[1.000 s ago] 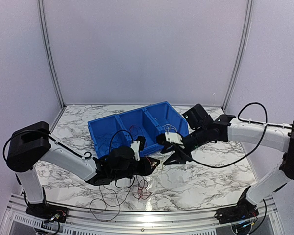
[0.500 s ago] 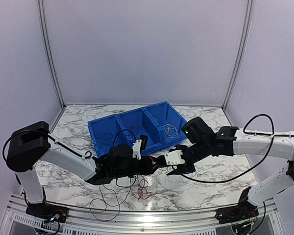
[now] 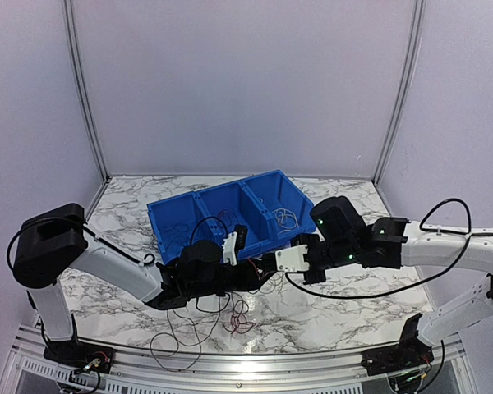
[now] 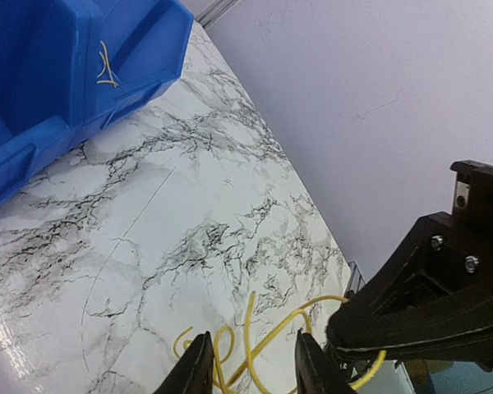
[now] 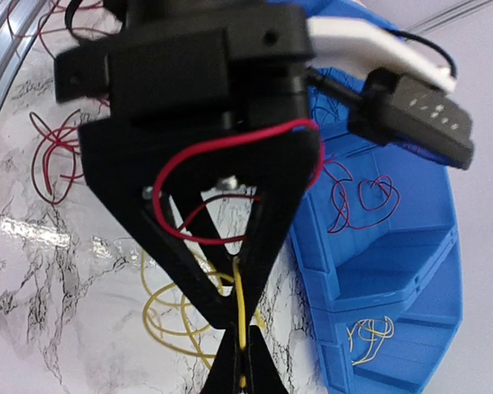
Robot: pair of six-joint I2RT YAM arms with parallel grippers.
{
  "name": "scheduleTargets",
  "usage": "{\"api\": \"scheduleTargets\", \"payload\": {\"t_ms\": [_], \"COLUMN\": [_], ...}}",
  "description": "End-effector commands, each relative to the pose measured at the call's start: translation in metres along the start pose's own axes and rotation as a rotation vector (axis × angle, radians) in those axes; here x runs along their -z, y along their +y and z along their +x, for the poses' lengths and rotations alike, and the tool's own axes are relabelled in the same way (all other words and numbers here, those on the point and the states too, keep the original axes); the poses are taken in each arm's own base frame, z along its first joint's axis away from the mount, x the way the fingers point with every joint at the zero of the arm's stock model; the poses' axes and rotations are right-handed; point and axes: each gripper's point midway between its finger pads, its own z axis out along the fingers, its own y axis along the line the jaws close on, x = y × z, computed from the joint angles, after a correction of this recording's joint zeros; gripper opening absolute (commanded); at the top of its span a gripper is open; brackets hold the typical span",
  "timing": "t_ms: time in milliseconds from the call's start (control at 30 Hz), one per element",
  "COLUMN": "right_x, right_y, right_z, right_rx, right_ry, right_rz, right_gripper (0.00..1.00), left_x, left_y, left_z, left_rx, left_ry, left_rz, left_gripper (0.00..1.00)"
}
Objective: Untangle the cables
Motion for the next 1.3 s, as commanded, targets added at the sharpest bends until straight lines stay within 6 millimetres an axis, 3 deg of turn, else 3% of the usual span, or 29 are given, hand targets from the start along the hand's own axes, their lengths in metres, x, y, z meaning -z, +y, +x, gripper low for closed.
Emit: {"api": "scheduleTargets", "payload": {"t_ms": [0,267,400,567,767,900,1067,1267], "right_x": [0.030,0.103,0.153,0.205,0.263,0.262,0.229,0.206], "right_y": [-0.044,-0.101,-0.134,-0.159,-0.183,-0.197,-0.221,-0.241], "right_z": [-0.032,-0.082,-0.100,-0.122,-0.147,-0.144,-0.117,-0.078], "right_rx": [-0.092,-0.175,-0.200,-0.176,-0.139,-0.162,-0.204,-0.275], "right_ry": [-0.105,-0.294,-0.384,-0.455,-0.520,-0.499,-0.383,-0.315], "right_rz": [0.071,0.072,0.117,0.198,0.308,0.357,0.434,0.497], "right_gripper": [0.00,0.00,0.00,0.00,0.00,0.00,0.00,0.00], "left_x": [-0.009,-0.017,-0.021,-0.025,-0.028,-0.024,-0.017,-0.010], "left_y": [0.002,0.026,0.031,0.033,0.044,0.042,0.037,0.029], "left_z": [-0.002,0.010,0.014,0.017,0.023,0.021,0.017,0.019], "left_rx": [0.011,0.033,0.038,0.036,0.056,0.058,0.052,0.038], "left_ry": [-0.008,0.008,0.018,0.025,0.036,0.031,0.025,0.040], "left_rz": [0.016,-0.038,-0.045,-0.044,-0.064,-0.059,-0.050,-0.025], "left_gripper": [0.37,0.28,0.20,0.08,0.08,0.10,0.14,0.36]}}
